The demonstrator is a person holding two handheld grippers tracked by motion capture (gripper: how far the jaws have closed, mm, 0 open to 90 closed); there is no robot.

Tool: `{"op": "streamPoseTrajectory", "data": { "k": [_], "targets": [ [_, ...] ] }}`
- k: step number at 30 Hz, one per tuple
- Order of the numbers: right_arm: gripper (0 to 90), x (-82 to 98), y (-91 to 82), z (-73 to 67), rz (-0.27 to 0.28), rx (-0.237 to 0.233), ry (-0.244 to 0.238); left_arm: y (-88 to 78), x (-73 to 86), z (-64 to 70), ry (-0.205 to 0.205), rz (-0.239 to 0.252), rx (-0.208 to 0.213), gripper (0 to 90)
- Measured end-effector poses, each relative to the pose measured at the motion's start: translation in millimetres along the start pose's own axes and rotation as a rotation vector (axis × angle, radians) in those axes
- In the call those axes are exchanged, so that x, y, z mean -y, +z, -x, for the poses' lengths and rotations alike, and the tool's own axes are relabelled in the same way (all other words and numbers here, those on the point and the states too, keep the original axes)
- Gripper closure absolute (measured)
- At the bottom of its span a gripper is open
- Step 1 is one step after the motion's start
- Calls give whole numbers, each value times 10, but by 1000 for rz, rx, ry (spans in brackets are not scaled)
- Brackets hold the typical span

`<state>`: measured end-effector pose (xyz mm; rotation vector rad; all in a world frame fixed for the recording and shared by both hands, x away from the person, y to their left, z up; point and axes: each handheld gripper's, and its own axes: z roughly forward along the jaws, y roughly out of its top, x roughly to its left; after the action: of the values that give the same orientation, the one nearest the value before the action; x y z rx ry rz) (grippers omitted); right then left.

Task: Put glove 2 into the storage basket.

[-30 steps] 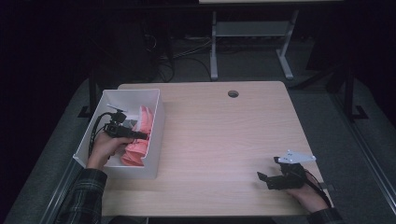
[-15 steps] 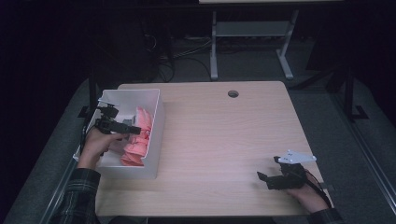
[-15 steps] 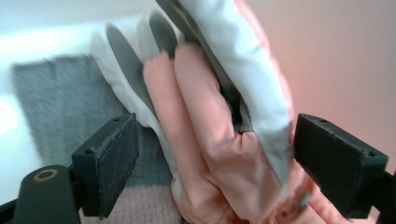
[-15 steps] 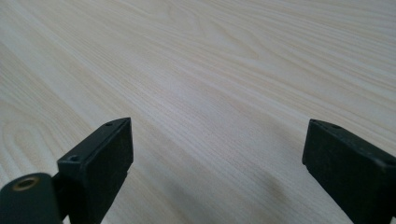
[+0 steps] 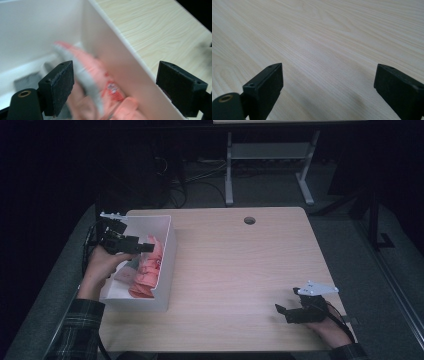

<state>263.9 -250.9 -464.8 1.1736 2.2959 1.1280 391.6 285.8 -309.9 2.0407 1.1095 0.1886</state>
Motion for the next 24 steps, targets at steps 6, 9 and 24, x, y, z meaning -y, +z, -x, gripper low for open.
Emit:
{"op": "streamPoseTrajectory", "data": {
  "k": [6,9,24],
  "targets": [
    [85,1,-3,-3,0,2,-5,89,-126,322,71,14,39,145],
    [85,1,-1,-3,-3,3,-5,128,-184,484,103,23,59,145],
    [85,1,7,-11,-11,-1,-22,520,-203,1200,198,24,119,152]
  ]
}}
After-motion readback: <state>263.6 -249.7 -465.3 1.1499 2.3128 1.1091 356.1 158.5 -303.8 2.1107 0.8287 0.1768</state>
